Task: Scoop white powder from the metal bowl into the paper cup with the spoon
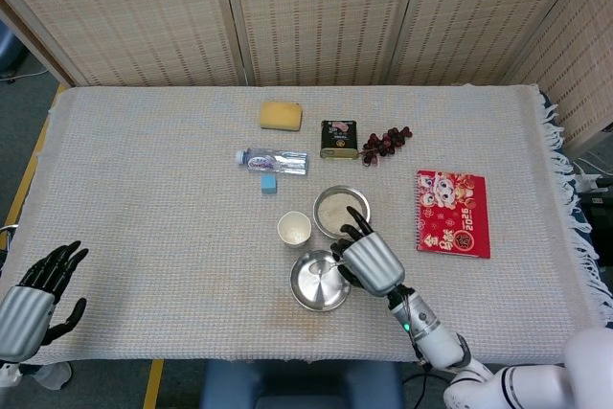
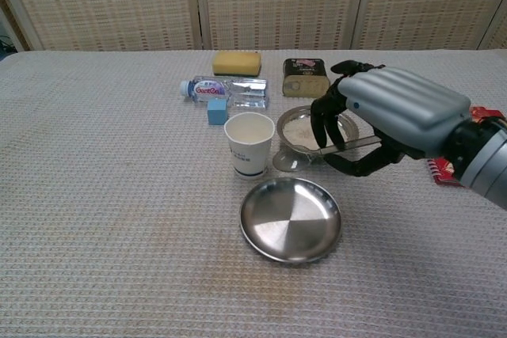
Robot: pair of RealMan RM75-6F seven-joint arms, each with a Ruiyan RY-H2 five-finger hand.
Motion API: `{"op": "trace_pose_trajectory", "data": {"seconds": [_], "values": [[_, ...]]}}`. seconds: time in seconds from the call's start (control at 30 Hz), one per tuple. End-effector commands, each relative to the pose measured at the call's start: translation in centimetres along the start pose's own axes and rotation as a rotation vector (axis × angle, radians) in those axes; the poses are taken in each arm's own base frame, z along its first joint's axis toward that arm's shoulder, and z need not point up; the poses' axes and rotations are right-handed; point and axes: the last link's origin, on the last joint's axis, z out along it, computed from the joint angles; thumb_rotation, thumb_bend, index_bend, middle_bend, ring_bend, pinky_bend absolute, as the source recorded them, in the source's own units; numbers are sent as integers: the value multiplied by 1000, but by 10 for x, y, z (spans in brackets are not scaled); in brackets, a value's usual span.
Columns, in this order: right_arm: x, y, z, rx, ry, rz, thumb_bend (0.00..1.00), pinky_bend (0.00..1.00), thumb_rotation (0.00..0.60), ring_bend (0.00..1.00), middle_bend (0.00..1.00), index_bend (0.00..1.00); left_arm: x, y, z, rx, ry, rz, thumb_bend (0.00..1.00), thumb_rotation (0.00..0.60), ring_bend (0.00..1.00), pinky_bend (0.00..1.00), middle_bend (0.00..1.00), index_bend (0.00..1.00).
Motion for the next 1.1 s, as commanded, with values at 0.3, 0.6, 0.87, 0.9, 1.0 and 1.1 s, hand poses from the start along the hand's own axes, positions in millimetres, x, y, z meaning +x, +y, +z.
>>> {"op": "trace_pose_trajectory", "data": {"seconds": [0.3, 0.6, 0.87, 0.9, 1.0, 1.1], "values": [[-51, -20, 5, 46, -24, -39, 339, 25, 600, 249, 614, 933, 4, -4, -4, 5, -8, -24, 435, 600, 63, 207, 0, 0], [-66, -24, 2, 67, -58, -103, 333, 6, 600, 184, 540, 693, 5, -6, -4, 4, -2, -38, 410, 600, 64, 207, 0, 0], [-67, -28, 1, 83, -78, -107, 332, 0, 600, 146, 480, 573, 5, -5, -4, 9, -4, -32, 413, 600, 67, 211, 0, 0], [-66, -28, 1, 85, -73, -111, 333, 0, 600, 142, 466, 551, 5, -5, -4, 6, -6, -32, 413, 600, 67, 211, 0, 0], [-65, -29, -1, 85, -66, -118, 332, 0, 600, 135, 434, 503, 5, -4, -5, 8, 0, -29, 412, 600, 66, 211, 0, 0], [-64, -29, -4, 85, -66, -132, 332, 0, 600, 130, 416, 472, 6, -4, -6, 9, 9, -25, 413, 600, 60, 212, 0, 0]]}}
